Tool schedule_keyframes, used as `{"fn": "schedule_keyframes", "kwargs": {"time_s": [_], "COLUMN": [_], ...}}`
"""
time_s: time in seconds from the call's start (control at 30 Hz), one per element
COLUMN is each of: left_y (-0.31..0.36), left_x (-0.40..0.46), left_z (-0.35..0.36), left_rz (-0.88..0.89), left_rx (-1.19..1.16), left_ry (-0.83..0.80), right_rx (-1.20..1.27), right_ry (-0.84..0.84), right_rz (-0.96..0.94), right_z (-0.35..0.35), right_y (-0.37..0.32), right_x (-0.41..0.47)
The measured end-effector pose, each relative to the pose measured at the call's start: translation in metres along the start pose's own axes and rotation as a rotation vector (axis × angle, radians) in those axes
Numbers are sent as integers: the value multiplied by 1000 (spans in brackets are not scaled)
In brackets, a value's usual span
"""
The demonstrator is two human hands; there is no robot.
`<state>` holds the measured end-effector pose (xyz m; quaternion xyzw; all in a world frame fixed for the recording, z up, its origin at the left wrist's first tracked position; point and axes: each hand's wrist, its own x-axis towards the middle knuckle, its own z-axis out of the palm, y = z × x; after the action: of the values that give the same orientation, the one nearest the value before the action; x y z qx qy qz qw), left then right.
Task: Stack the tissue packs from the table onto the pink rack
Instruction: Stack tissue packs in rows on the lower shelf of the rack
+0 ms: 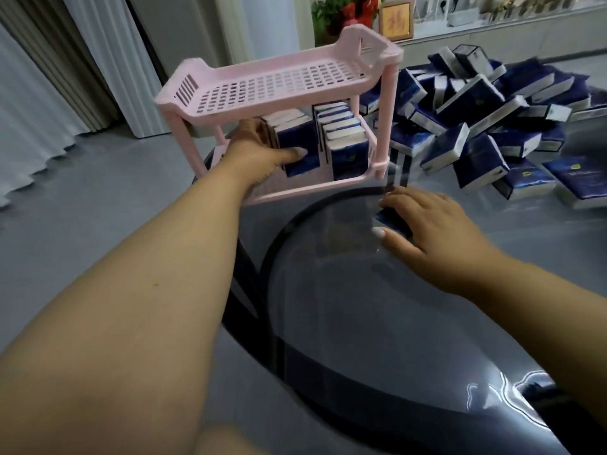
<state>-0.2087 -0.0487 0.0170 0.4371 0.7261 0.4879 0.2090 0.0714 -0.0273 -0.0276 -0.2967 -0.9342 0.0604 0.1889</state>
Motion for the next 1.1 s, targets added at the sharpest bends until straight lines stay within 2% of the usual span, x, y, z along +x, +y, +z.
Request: {"fn": "schedule_keyframes", "kwargs": {"time_s": [0.2, 0.47, 0.63, 0.9, 1.1], "left_y": [-18, -36, -38, -37, -29], "left_x": [46, 71, 73, 69, 58], "left_z": [6, 12, 14, 17, 17], "left_rz": [-35, 67, 102, 78, -84], "left_rx": [189, 107, 147, 258, 351], "left_ry": [-5, -190, -245, -178, -100], "right_rx": [-10, 29, 36, 20, 11], "right_ry": [-4, -3, -5, -4, 50], "right_rz": [-20, -24, -25, -19, -4], "right_z": [8, 13, 14, 13, 14], "right_y": [4, 10, 10, 9, 8], "right_x": [6, 7, 8, 9, 10]}}
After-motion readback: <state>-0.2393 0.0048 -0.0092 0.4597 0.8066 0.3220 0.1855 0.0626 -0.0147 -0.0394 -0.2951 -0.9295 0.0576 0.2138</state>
